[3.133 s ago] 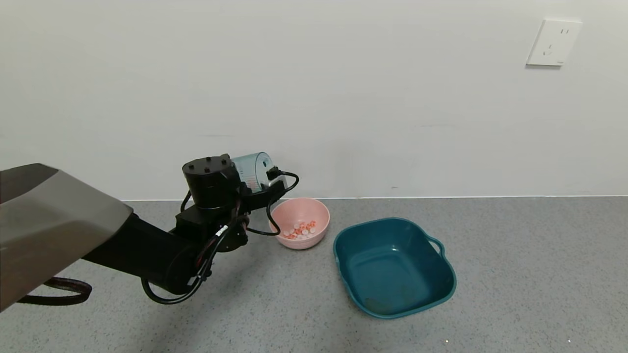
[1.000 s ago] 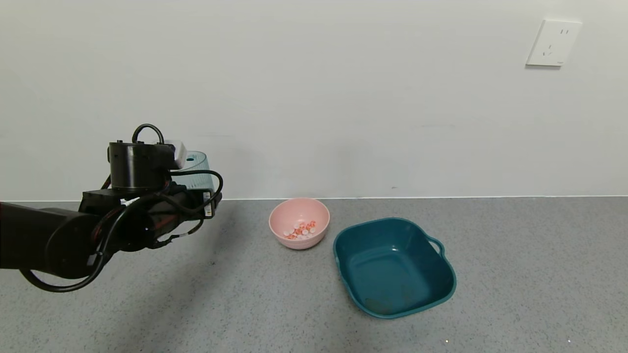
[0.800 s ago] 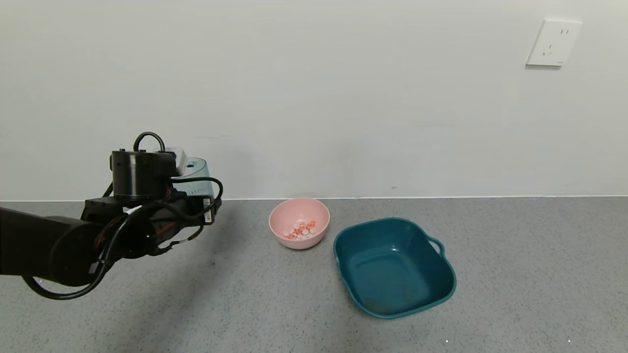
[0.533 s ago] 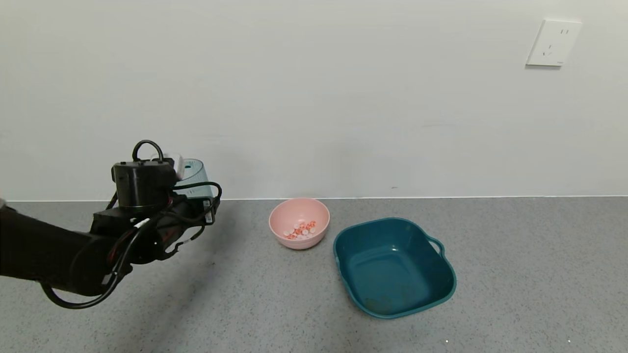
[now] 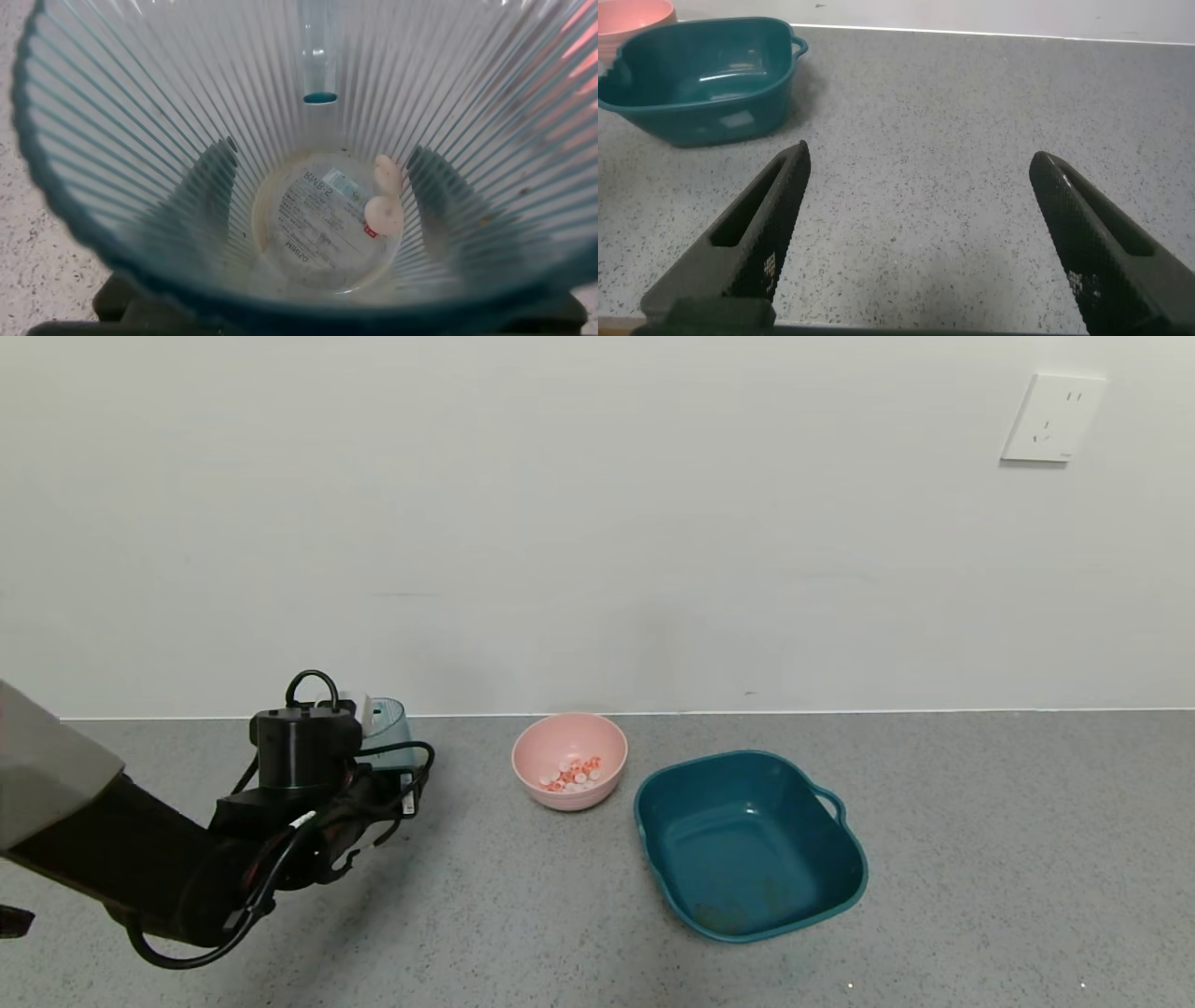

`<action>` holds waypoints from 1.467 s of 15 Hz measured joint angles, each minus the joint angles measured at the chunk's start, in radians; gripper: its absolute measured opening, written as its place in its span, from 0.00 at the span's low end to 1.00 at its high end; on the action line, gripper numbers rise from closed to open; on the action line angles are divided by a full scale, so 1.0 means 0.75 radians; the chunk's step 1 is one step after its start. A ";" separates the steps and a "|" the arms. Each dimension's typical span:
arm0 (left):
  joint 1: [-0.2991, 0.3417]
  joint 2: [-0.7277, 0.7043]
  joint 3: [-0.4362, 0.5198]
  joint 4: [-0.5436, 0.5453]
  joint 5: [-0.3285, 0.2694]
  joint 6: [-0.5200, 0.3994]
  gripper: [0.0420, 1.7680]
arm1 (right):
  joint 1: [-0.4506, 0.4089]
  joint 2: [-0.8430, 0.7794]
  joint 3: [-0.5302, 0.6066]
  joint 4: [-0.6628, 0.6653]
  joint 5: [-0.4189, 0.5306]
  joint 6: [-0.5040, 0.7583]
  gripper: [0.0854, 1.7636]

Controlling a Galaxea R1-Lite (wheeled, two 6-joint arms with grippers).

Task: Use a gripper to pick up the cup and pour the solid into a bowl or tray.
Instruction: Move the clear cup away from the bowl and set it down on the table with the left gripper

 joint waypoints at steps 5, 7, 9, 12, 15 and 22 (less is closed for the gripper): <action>0.001 0.072 0.067 -0.098 -0.002 0.002 0.72 | 0.000 0.000 0.000 0.000 0.001 0.000 0.97; 0.001 0.090 0.077 -0.099 -0.006 0.000 0.72 | 0.000 0.000 0.000 0.000 0.000 0.000 0.97; 0.001 0.108 0.093 -0.132 -0.007 -0.001 0.72 | 0.000 0.000 0.000 0.000 0.000 0.000 0.97; 0.001 0.143 0.115 -0.215 -0.006 0.005 0.72 | 0.000 0.000 0.000 -0.001 0.001 0.000 0.97; -0.001 0.168 0.124 -0.227 -0.006 0.006 0.72 | 0.000 0.000 0.000 0.000 0.001 0.000 0.97; -0.002 0.201 0.134 -0.230 -0.007 0.001 0.72 | 0.000 0.000 0.000 0.000 0.001 0.001 0.97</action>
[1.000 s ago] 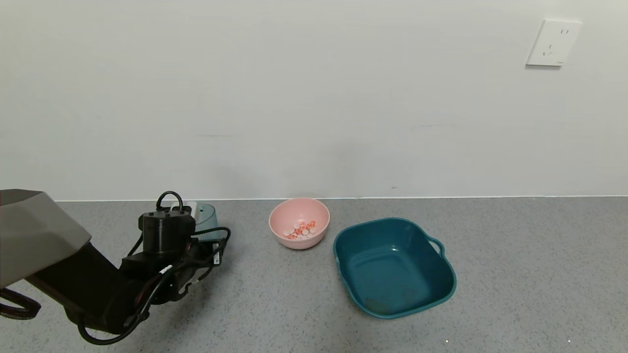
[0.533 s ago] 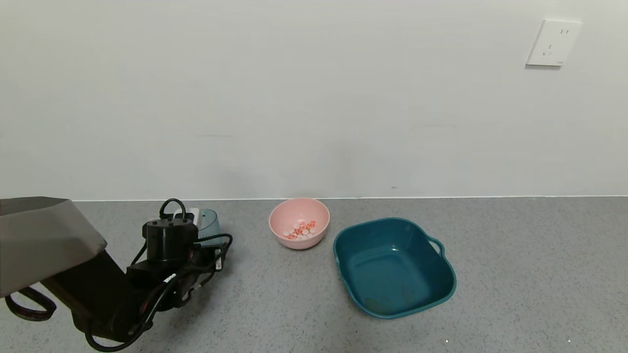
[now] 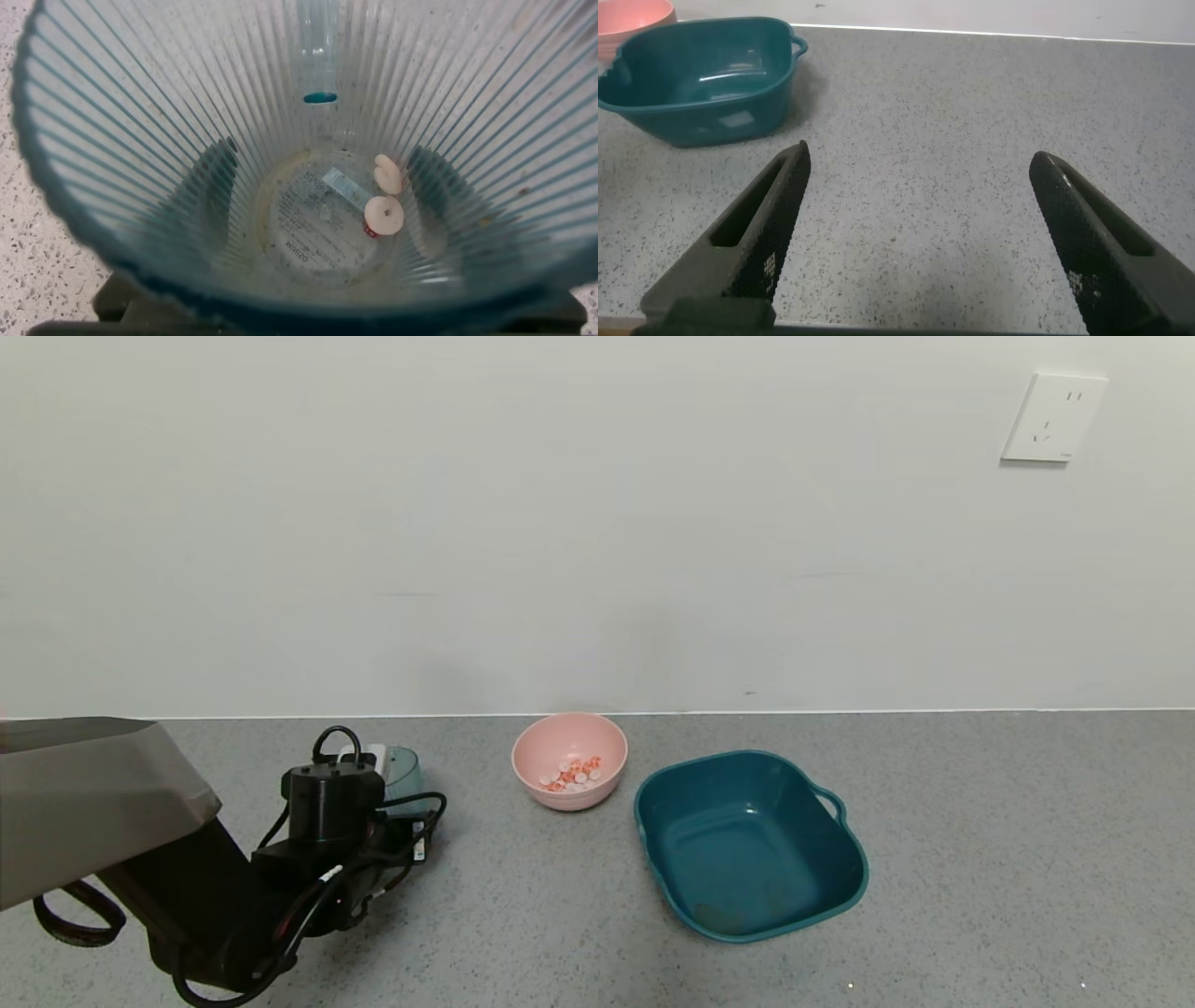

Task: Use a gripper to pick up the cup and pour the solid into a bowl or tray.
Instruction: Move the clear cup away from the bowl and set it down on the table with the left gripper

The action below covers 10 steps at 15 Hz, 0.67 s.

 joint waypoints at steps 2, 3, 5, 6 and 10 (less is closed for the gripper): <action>0.000 0.007 0.001 -0.001 0.000 -0.001 0.72 | 0.000 0.000 0.000 0.000 0.001 -0.001 0.97; 0.000 0.010 0.001 -0.001 0.000 -0.003 0.72 | 0.000 0.000 0.000 0.000 -0.001 -0.001 0.97; -0.001 0.017 -0.002 0.000 0.001 -0.002 0.72 | 0.000 0.000 0.000 0.000 0.000 0.000 0.97; 0.000 0.018 -0.004 0.000 0.000 -0.002 0.72 | 0.000 0.000 0.000 0.000 0.001 -0.001 0.97; -0.001 0.021 -0.007 0.000 0.001 0.001 0.72 | 0.000 0.000 0.000 0.000 -0.001 -0.001 0.97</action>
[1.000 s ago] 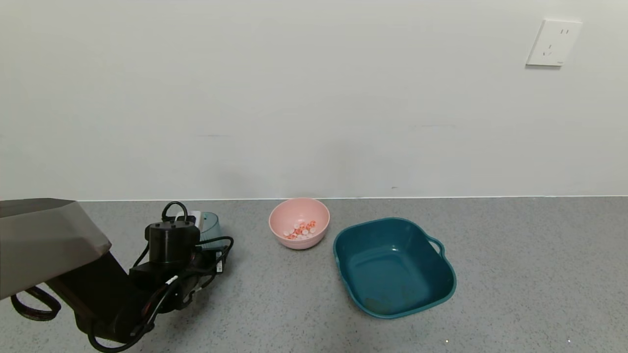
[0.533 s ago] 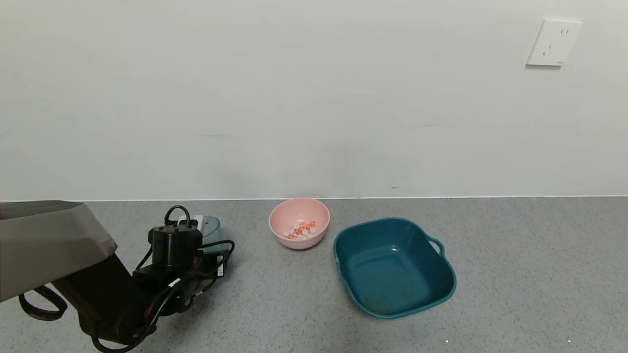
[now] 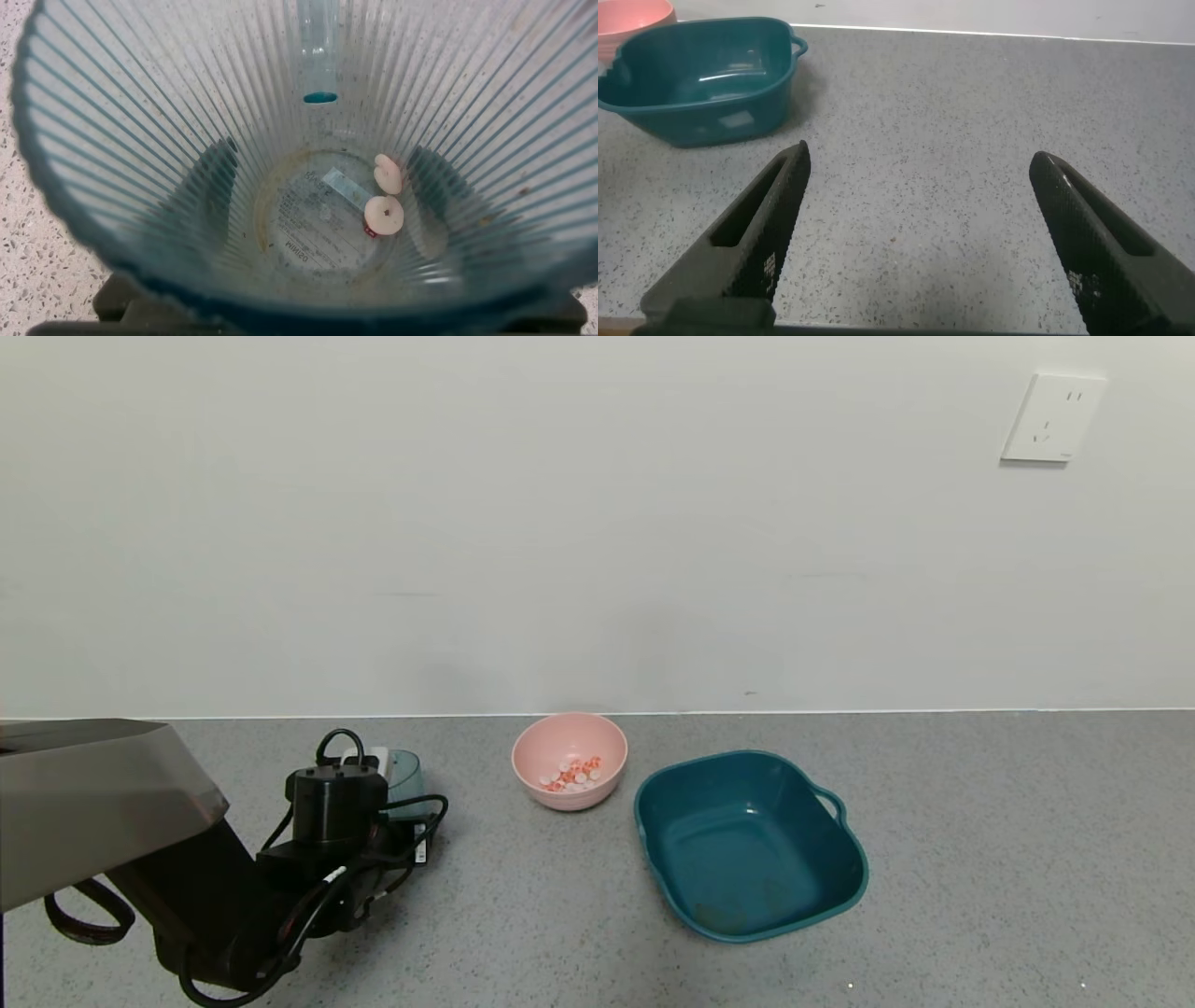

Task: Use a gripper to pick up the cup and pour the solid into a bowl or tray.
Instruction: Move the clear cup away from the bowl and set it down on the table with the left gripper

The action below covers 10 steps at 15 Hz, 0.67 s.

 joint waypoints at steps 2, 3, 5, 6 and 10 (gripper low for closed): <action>-0.001 0.001 0.001 0.000 -0.001 -0.002 0.77 | 0.000 0.000 0.000 0.000 0.000 0.000 0.97; 0.000 0.001 0.001 0.001 -0.001 -0.002 0.80 | 0.000 0.000 0.000 0.000 0.001 0.000 0.97; 0.001 0.001 -0.003 -0.001 -0.001 -0.004 0.84 | 0.000 0.000 0.000 0.000 0.001 0.000 0.97; 0.001 0.001 -0.003 -0.001 -0.001 -0.005 0.85 | 0.000 0.000 0.000 0.000 0.000 0.000 0.97; 0.000 0.001 0.000 -0.002 -0.001 -0.004 0.90 | 0.000 0.000 0.000 0.000 0.001 0.000 0.97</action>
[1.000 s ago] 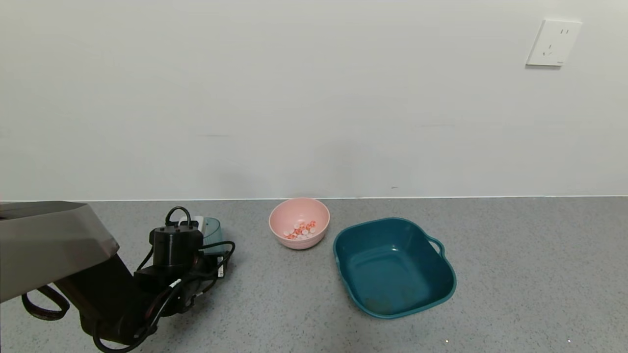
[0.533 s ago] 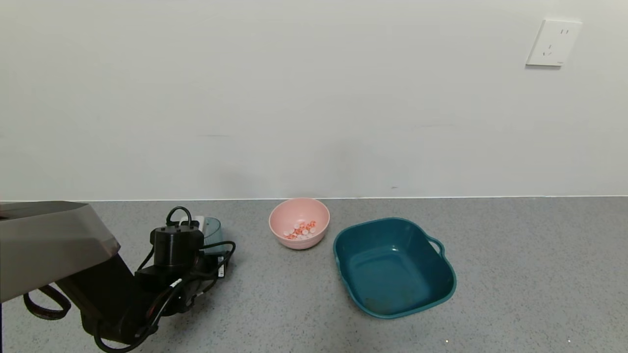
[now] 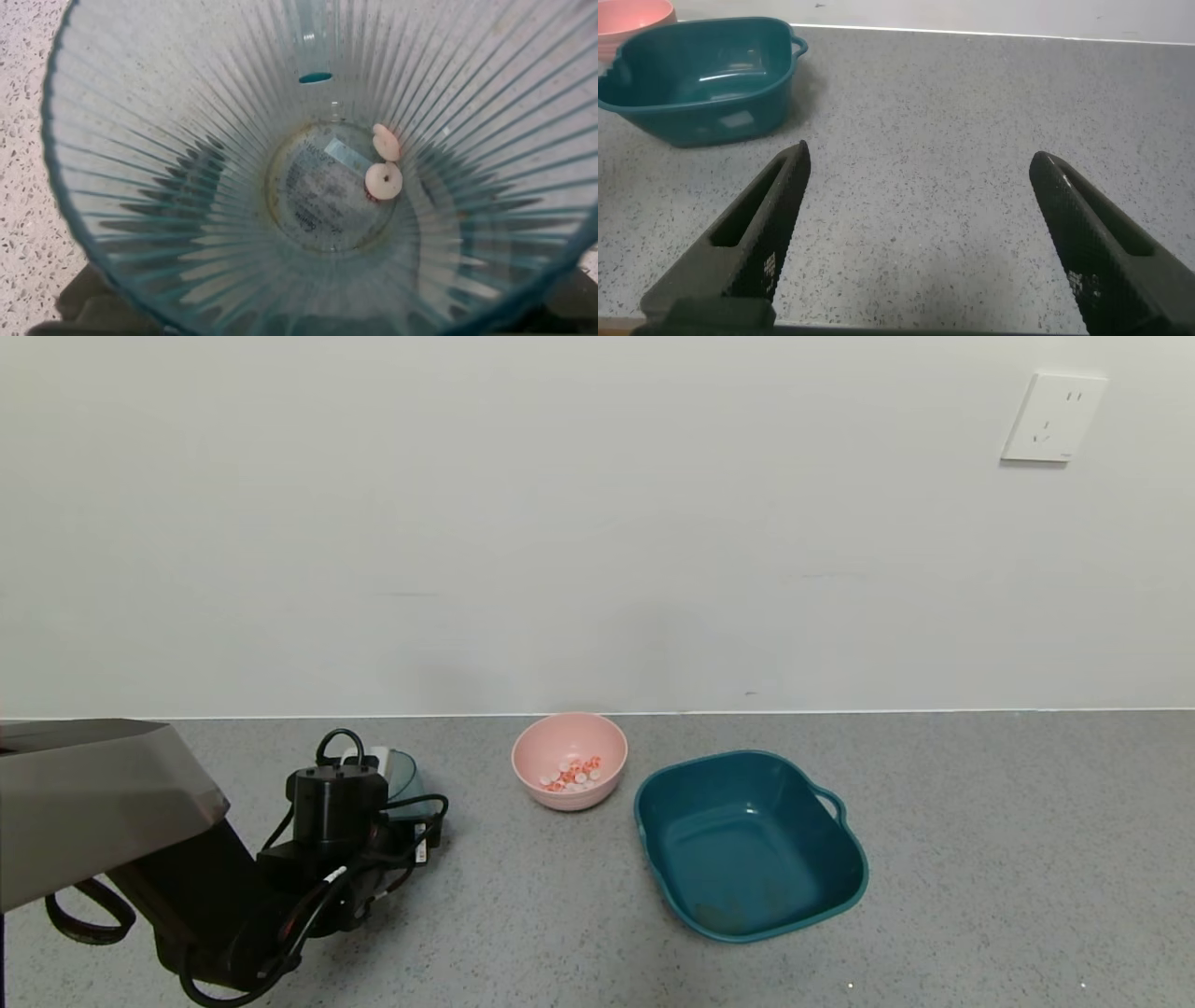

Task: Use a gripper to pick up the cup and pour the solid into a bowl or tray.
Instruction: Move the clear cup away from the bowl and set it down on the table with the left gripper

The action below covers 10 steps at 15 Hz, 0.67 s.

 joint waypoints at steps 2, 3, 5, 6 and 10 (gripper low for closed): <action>-0.001 -0.001 0.004 -0.017 0.000 0.003 0.91 | 0.000 0.000 0.000 0.000 0.000 0.000 0.97; -0.002 -0.001 0.008 -0.032 0.001 0.006 0.92 | 0.000 0.000 0.000 0.000 0.000 0.000 0.97; -0.004 -0.011 0.029 -0.040 0.001 0.011 0.93 | 0.000 0.000 0.000 0.000 0.000 0.000 0.97; -0.005 -0.026 0.048 -0.043 0.002 0.012 0.94 | 0.000 0.000 0.000 -0.001 0.000 0.000 0.97; -0.006 -0.151 0.150 -0.039 0.003 0.017 0.95 | 0.000 0.000 0.000 0.000 -0.001 0.000 0.97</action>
